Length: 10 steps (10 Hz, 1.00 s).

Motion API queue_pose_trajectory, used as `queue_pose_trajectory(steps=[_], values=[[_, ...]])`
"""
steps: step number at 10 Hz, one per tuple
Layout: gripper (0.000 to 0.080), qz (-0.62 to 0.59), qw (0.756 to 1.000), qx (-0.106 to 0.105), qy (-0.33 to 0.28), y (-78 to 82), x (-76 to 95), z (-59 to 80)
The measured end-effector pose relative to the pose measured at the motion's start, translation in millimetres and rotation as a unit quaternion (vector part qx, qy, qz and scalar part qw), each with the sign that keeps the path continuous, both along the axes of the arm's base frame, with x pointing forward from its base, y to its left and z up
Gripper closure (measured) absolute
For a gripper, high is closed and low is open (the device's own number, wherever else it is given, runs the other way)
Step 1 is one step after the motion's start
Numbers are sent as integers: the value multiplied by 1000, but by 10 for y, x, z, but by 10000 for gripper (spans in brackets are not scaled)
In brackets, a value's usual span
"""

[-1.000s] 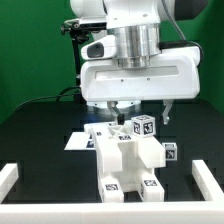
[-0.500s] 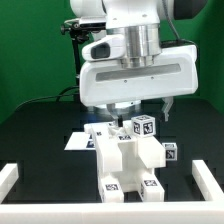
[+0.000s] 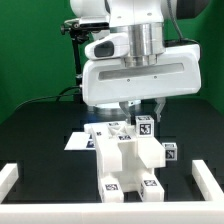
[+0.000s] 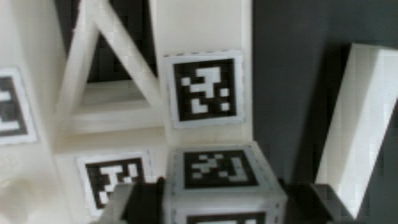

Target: Assemble chair

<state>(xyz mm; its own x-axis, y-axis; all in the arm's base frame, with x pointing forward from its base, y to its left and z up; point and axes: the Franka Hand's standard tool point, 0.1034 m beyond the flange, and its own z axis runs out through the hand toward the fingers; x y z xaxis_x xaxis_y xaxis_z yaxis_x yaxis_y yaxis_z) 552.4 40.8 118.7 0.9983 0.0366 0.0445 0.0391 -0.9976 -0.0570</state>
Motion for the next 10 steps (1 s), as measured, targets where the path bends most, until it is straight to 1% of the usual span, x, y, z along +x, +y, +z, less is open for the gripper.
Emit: queue_pose_trajectory(steps=[3, 5, 7, 8, 9, 10], values=[[517, -108, 994, 5, 6, 6, 2, 0], [517, -233, 972, 11, 10, -3, 13, 1], [517, -352, 936, 16, 17, 31, 16, -1], [515, -443, 896, 28, 24, 41, 24, -2], [515, -476, 879, 35, 28, 38, 26, -3], [503, -473, 880, 35, 28, 45, 27, -3]])
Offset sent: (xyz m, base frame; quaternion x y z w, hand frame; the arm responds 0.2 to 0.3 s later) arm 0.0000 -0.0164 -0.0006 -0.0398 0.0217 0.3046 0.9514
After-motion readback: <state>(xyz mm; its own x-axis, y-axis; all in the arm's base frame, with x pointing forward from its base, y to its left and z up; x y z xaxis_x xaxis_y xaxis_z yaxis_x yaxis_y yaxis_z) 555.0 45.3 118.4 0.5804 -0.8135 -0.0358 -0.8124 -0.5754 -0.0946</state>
